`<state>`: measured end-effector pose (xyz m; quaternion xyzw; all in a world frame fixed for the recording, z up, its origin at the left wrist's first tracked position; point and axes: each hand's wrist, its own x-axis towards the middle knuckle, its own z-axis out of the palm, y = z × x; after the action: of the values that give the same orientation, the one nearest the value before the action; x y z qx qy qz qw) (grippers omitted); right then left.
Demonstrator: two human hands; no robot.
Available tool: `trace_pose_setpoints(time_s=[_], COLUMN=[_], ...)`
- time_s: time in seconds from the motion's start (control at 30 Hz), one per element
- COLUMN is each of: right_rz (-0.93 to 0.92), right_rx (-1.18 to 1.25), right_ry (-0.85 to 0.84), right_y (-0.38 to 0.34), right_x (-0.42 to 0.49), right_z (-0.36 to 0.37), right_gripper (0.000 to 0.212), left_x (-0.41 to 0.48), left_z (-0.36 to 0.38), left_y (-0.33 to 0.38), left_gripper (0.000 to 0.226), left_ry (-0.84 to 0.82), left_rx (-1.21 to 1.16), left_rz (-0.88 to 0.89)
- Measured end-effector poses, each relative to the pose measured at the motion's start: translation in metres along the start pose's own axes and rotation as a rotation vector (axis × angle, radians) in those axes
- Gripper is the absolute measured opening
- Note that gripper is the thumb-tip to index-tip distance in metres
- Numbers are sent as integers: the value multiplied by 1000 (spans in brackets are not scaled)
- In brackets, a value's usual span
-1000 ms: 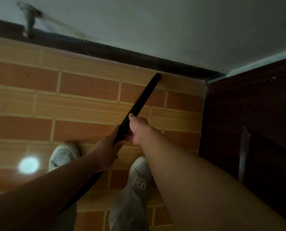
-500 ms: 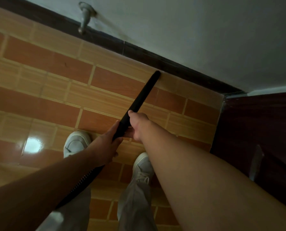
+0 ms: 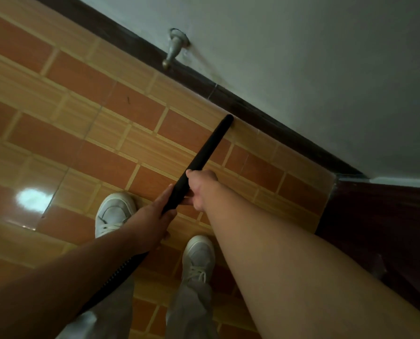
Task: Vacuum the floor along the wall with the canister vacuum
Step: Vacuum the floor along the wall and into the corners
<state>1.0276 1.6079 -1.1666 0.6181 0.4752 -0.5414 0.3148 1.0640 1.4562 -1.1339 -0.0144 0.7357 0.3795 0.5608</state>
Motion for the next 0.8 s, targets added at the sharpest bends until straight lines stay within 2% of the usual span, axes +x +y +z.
trace_pose_setpoints(time_s=[0.4,0.8], right_rz=[-16,-68], right_rx=[-173,-280], right_ry=[-47,-73], right_y=[-12,-39], right_x=[-18,-28], right_z=[63,113], right_gripper=[46,37], left_x=[-17,-14], left_z=[-35,-70], left_y=[-29,-45], left_gripper=[67,67], left_ry=[117,165], left_rx=[-79,-181], left_rz=[-12,-27])
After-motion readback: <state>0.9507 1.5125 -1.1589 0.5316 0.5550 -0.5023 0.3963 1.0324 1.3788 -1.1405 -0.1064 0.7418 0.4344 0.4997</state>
